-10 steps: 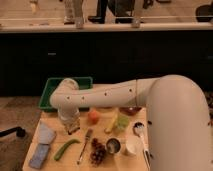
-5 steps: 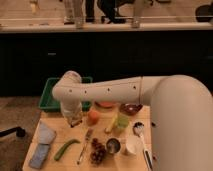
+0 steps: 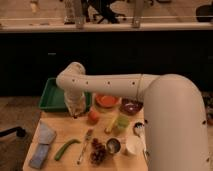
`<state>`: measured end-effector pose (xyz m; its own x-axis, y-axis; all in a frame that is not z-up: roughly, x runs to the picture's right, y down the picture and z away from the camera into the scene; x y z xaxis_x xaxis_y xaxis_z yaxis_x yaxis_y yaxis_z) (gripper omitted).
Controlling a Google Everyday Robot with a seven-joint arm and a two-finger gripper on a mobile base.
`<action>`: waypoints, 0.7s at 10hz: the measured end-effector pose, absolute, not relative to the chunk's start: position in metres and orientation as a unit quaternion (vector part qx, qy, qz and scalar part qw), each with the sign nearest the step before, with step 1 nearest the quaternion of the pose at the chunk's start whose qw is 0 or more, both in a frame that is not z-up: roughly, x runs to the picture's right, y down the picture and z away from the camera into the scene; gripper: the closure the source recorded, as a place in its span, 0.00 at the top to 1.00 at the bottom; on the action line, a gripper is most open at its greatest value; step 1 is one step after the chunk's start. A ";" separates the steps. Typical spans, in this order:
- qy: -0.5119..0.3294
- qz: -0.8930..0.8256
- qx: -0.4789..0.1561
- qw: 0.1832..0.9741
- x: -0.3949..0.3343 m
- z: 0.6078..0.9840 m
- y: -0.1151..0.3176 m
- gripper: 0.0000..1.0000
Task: Place eraser in red bowl
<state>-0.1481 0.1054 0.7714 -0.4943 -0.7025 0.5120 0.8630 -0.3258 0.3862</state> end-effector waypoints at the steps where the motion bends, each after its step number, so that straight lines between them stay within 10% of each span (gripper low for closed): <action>1: -0.316 -0.800 -0.131 0.493 -0.137 0.776 0.100 0.00; 7: -0.312 -0.777 -0.139 0.529 -0.083 0.788 0.084 0.00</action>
